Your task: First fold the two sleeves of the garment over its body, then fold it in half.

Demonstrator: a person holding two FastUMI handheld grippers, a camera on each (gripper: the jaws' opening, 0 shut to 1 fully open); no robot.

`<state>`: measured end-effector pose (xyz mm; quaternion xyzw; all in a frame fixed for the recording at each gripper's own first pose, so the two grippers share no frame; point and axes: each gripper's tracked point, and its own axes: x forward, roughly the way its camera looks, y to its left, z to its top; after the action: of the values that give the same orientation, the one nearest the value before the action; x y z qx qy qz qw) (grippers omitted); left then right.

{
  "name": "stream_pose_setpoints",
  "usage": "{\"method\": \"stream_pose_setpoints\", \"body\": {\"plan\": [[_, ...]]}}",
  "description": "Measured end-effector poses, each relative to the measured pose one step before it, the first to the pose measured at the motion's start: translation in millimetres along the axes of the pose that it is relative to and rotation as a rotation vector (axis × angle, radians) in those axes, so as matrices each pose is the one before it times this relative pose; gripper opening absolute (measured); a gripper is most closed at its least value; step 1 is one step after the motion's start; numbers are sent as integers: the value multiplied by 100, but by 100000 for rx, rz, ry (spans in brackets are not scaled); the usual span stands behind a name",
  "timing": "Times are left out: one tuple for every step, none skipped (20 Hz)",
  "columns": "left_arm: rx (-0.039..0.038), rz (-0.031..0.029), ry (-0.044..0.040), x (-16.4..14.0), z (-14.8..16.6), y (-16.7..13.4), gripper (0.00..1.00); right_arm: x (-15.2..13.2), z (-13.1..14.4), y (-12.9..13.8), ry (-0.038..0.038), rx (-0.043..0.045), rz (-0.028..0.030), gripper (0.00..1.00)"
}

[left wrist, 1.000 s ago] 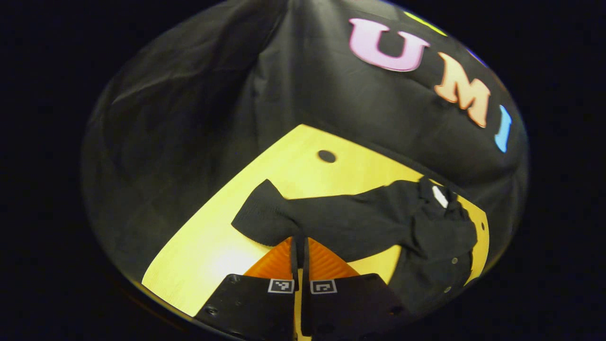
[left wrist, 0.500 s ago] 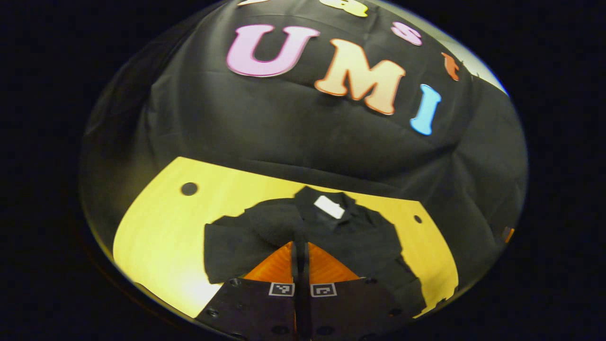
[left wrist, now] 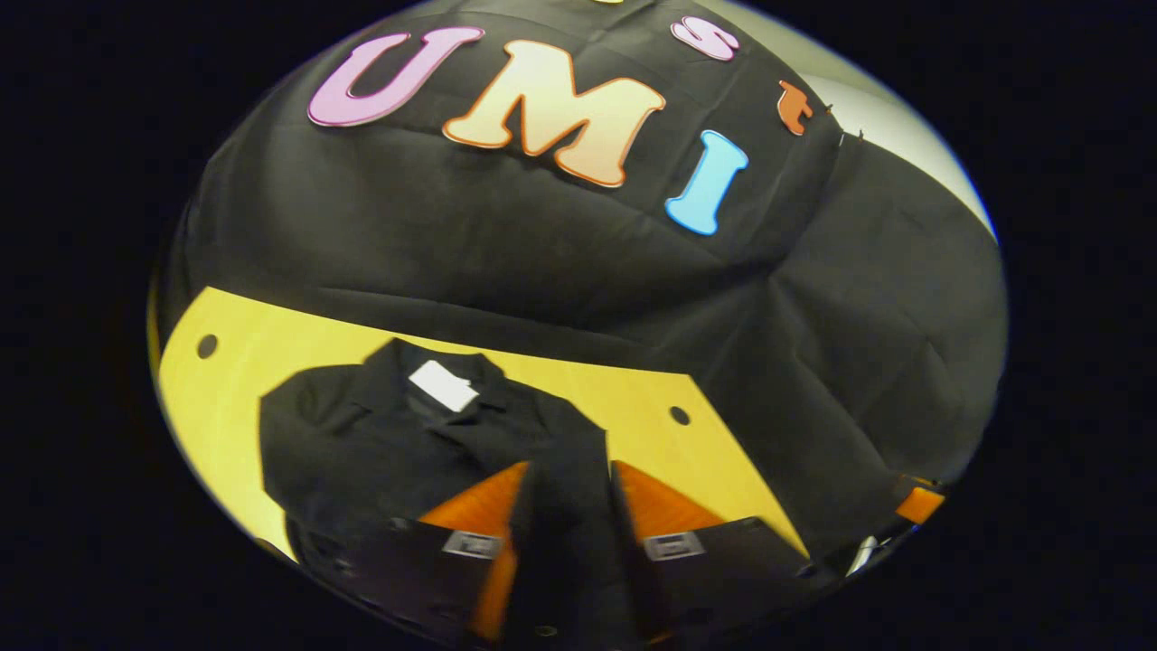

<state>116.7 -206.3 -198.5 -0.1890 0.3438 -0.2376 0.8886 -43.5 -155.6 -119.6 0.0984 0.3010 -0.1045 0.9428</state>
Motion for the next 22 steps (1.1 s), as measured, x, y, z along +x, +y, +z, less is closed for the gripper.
{"method": "stream_pose_setpoints", "body": {"plan": [[634,1896,-481,538,-140,116,73,-96,-143,-499,424,783,-605,98],[692,1021,-51,374,-169,82,96,28,-247,-457,385,510,-454,98],[-234,408,541,-472,-80,193,94,34,-129,-220,278,302,-296,98],[-662,416,911,-131,-330,72,94,220,-261,-283,189,34,-353,98],[-232,1251,1228,-279,-251,526,95,190,-225,-51,566,-123,-174,98],[-148,1361,2508,-792,-667,694,95,231,-445,49,695,-139,-56,98],[455,1785,1933,-885,-609,937,95,182,-358,146,814,65,163,98],[-37,2589,573,-784,-200,1090,96,190,-463,211,780,-43,323,98],[-403,2521,1166,-898,-596,1234,96,276,-597,221,1072,53,341,98],[-383,2184,1318,-841,-644,1150,96,365,-656,245,1459,123,104,98],[-293,2364,1273,-899,-806,1344,96,502,-916,192,2521,277,-324,98],[305,2080,906,-758,-762,1339,96,410,-1160,8,2425,107,-525,98],[1065,2886,1425,-722,-981,1621,96,453,-1027,169,2590,68,127,98],[1070,4156,2485,-594,-1131,1897,96,533,-1013,313,2833,34,165,98],[663,3532,2102,-579,-1215,1708,96,496,-1101,187,2922,-111,140,98],[224,2796,1505,-598,-1033,1527,96,595,-1310,116,3045,-256,1,98],[-175,2448,1963,-640,-1381,1406,96,593,-1286,130,3183,-405,43,98],[-313,2440,2304,-669,-1300,1260,96,766,-1196,160,3240,-614,-160,98],[-587,2156,2319,-629,-1548,1273,96,737,-1279,47,3580,-848,-547,98],[-578,1956,2260,-508,-1441,1050,96,692,-1288,-11,3560,-730,-430,98],[-142,1884,2957,-460,-1786,1118,96,524,-1179,-34,3364,-417,-546,98],[22,2143,3316,-473,-1734,1098,96,505,-1121,-191,2919,96,-526,98]]}}
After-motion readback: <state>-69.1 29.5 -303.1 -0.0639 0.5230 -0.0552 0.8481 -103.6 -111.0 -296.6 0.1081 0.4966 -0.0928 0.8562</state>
